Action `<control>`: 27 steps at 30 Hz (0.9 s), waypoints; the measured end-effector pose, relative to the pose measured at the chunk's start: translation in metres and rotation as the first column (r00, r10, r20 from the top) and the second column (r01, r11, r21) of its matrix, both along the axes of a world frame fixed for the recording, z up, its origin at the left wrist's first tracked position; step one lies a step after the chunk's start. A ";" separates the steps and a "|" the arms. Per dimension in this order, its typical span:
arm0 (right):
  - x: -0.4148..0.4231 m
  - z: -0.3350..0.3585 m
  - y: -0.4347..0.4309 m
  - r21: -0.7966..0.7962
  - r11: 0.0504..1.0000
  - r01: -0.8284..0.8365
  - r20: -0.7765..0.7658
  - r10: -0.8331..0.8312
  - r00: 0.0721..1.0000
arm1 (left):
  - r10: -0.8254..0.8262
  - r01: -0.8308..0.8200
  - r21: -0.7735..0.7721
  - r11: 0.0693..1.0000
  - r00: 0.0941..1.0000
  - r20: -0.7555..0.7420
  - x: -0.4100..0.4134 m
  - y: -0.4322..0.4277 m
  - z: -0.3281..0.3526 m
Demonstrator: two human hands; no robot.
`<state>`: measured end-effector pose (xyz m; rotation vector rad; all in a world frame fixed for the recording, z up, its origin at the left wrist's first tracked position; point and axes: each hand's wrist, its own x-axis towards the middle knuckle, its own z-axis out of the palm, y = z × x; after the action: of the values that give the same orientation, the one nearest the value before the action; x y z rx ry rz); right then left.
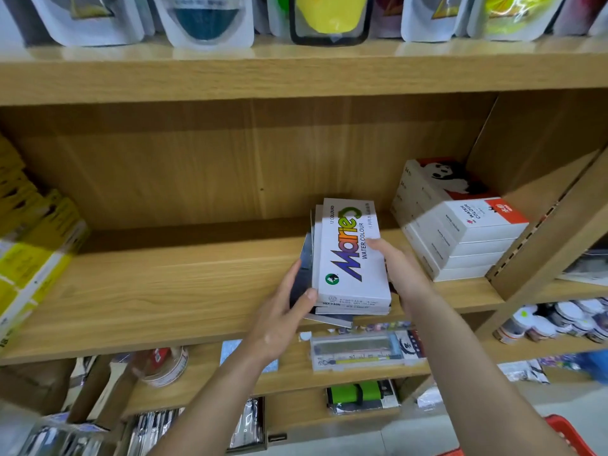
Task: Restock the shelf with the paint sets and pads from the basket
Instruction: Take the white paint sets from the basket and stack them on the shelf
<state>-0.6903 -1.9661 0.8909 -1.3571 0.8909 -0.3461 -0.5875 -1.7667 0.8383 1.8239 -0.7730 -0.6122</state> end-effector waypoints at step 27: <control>-0.095 -0.063 0.002 -0.654 0.735 0.182 -0.002 -0.241 0.970 | -0.189 0.190 -0.024 0.982 0.982 0.017 -0.037 -0.141 0.008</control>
<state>-0.7851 -1.9643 0.8282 -1.9275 1.0522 -0.8430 -0.6245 -1.9081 0.8466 1.7451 -0.9681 -0.7086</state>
